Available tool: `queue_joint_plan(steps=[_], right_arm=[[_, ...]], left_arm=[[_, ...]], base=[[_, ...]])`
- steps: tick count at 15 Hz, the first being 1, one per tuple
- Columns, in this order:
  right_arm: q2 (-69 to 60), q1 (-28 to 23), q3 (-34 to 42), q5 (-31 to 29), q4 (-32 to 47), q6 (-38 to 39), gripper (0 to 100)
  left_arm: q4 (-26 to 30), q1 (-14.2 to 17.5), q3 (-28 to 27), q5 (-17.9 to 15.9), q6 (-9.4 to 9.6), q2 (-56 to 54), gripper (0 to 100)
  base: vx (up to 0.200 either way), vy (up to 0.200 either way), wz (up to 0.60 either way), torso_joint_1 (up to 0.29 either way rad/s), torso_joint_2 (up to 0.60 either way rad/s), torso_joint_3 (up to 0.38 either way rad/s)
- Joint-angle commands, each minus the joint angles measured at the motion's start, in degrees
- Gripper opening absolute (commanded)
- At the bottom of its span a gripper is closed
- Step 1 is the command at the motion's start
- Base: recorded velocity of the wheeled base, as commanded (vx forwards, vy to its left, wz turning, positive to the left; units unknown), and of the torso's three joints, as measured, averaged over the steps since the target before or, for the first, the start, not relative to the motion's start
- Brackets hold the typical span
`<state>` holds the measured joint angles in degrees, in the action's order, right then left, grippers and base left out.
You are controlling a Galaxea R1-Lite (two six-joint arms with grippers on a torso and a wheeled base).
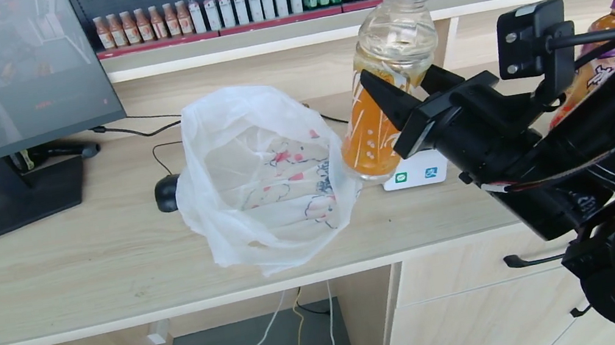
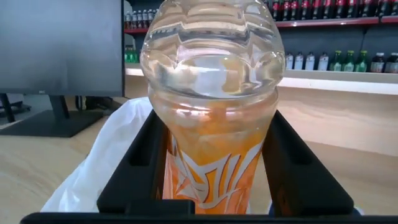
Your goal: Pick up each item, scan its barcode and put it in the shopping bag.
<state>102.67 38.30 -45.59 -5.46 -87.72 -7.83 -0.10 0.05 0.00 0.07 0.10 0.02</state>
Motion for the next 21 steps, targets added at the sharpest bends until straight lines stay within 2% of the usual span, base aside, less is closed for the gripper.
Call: queue_joint_plan(steps=[1,8,19,21], right_arm=[[0.1,-0.1,0.0,-0.8,0.0,0.4,0],[0.4,-0.1,0.0,-1.2,-0.1,1.1,0],[3.2,-0.2,-2.3,-1.0,0.7,2.3,0],[4.4,-1.0,-5.0,-1.0,5.6,2.3,0]], left_arm=[[-0.1,0.0,0.0,0.0,-0.01,0.0,100],[-0.1,0.0,0.0,0.0,0.08,0.0,100],[-0.1,0.0,0.0,0.0,0.08,0.0,100],[-0.1,0.0,0.0,0.0,0.08,0.0,100]], base=[[0.000,0.200,0.00,-0.002,0.00,0.002],[0.000,0.200,0.00,0.002,0.01,0.002],[0.000,0.000,0.00,0.000,0.00,0.000],[0.000,0.000,0.00,0.000,0.00,0.000]])
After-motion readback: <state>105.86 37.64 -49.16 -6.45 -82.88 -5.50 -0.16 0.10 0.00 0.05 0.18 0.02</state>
